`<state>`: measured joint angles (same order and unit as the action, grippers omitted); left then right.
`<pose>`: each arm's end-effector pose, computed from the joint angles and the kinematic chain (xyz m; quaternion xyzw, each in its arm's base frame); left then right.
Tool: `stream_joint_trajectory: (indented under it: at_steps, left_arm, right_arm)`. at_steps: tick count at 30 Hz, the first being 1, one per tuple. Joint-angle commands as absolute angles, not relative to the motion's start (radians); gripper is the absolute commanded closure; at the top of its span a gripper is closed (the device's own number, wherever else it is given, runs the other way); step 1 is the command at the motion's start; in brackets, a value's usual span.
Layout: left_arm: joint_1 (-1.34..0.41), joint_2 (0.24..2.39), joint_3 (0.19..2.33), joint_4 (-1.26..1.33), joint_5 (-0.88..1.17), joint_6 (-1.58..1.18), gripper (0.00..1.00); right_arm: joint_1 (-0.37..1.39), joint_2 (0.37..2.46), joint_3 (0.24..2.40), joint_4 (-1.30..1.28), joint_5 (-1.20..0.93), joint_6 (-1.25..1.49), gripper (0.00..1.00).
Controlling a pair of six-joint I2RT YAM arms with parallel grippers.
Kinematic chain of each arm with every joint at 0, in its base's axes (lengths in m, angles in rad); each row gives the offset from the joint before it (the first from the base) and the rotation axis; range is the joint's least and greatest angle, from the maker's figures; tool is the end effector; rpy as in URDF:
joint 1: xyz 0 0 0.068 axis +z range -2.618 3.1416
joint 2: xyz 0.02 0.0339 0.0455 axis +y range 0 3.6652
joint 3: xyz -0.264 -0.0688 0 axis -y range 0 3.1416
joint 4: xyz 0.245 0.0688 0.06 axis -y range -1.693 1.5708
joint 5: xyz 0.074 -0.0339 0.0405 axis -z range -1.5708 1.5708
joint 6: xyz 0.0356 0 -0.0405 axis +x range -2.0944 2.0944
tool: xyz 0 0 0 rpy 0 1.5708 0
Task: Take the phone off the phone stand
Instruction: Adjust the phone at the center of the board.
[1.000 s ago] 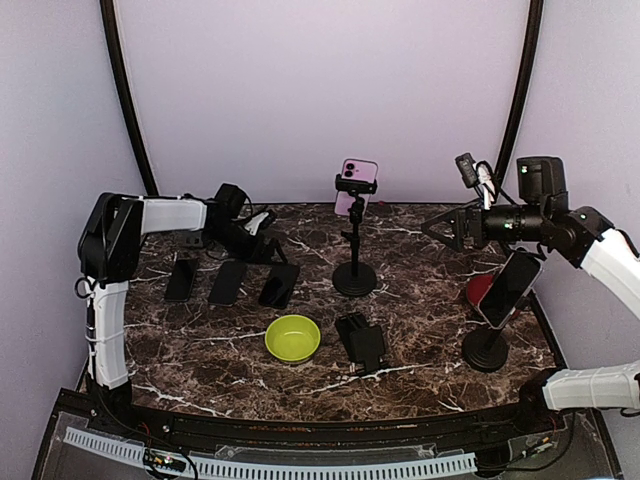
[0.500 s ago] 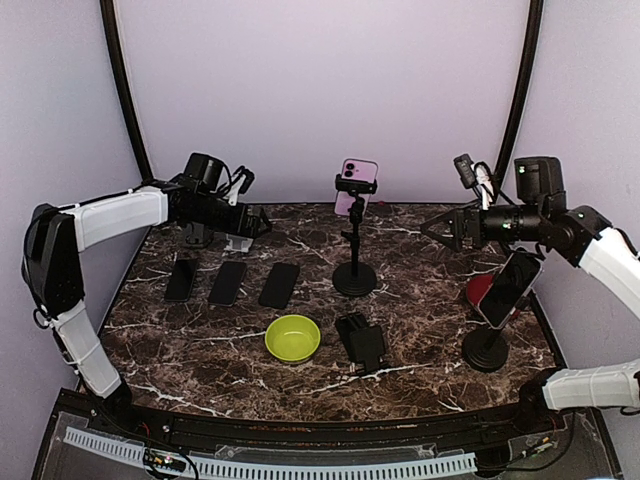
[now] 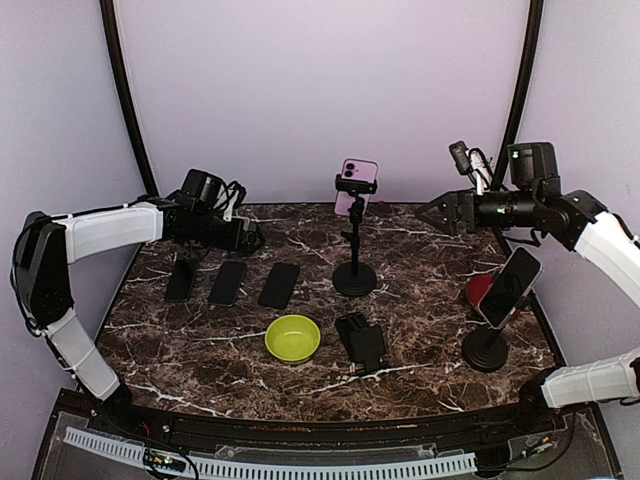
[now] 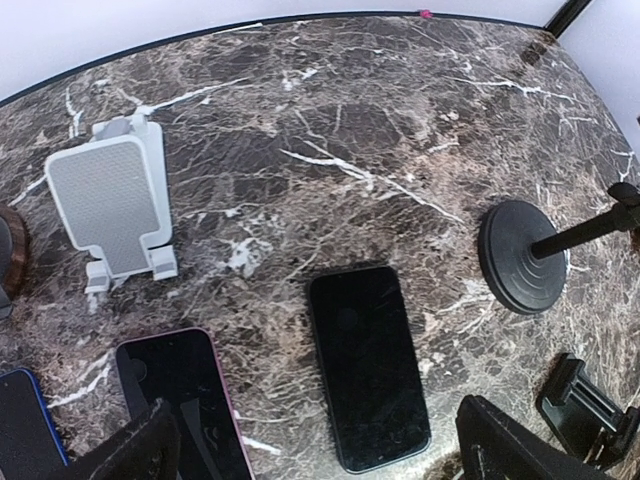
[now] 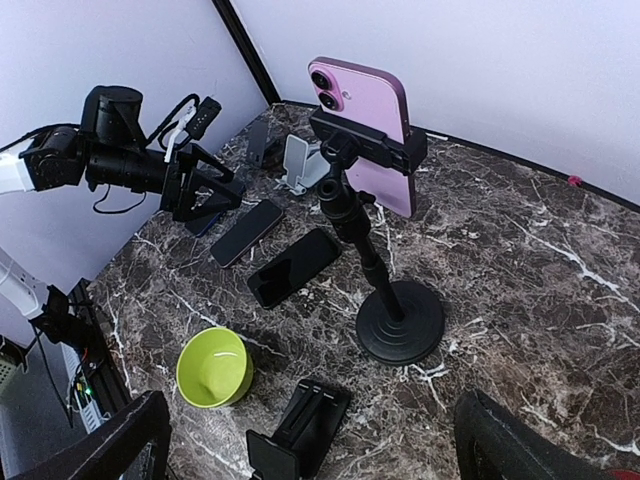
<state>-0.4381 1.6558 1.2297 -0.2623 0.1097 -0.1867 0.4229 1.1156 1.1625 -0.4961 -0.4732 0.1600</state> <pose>0.3377 -0.1625 0.2604 0.1364 0.8928 -0.1782 0.3905 0.2132 0.1137 0.3761 -0.2315 0.7998 0.3387 0.4382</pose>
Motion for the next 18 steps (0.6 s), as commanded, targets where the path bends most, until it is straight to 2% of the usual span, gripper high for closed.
stream_joint_trajectory:
  at_steps: [1,18]
  left_arm:
    - [-0.482,1.655,1.238,-0.267,0.092,-0.165,0.01]
    - [-0.690,1.905,1.378,-0.394,-0.201,-0.263,0.01]
  right_arm:
    - [0.444,1.137,1.213,-0.497,-0.434,0.202,0.01]
    - [0.505,1.232,1.288,-0.547,-0.333,0.234,0.01]
